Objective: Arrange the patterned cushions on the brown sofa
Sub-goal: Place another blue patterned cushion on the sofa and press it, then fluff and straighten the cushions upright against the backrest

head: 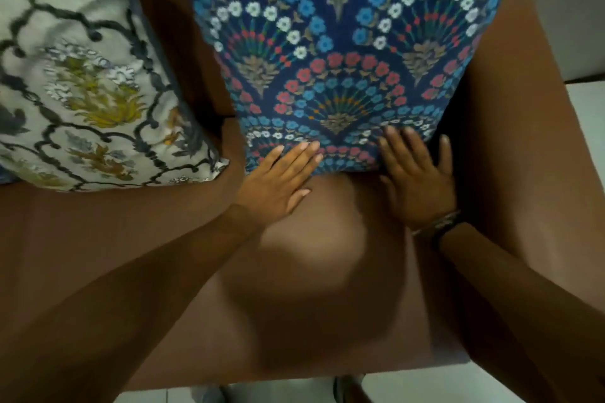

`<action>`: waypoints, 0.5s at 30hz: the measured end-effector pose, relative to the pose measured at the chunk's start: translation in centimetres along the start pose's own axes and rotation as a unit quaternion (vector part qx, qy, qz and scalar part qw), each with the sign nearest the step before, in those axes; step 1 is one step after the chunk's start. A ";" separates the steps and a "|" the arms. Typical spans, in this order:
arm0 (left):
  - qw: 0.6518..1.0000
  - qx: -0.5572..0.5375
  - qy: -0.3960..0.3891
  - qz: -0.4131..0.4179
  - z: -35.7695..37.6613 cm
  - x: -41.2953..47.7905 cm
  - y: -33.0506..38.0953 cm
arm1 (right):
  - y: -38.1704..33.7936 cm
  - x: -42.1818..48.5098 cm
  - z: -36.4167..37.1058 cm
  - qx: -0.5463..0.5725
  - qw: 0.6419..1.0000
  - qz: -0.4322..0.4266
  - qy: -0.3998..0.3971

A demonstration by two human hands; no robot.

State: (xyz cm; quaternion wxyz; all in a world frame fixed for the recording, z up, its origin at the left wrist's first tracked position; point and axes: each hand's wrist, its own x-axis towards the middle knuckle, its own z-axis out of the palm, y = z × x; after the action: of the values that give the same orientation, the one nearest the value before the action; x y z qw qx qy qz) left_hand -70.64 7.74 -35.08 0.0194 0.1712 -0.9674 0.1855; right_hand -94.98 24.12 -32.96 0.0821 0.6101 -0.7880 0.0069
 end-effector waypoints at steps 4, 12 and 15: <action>0.993 -0.086 0.010 -0.082 -2.4 -9.6 -2.1 | 0.3 -5.2 -2.0 0.035 0.993 0.092 -0.060; 0.965 -0.071 0.142 -0.210 -8.3 -19.2 -19.7 | -30.3 9.3 -13.4 0.115 0.962 -0.190 0.157; 0.976 -0.067 0.117 -0.173 -5.6 -18.9 -26.6 | -38.8 16.2 -13.2 0.089 0.967 -0.161 0.175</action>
State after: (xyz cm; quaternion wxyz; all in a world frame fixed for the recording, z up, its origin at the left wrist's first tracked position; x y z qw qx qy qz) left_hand -44.01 -7.30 -22.36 0.1759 0.3117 -0.9242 0.1331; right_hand -59.97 0.12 -21.22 0.1645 0.7228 -0.6493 0.1702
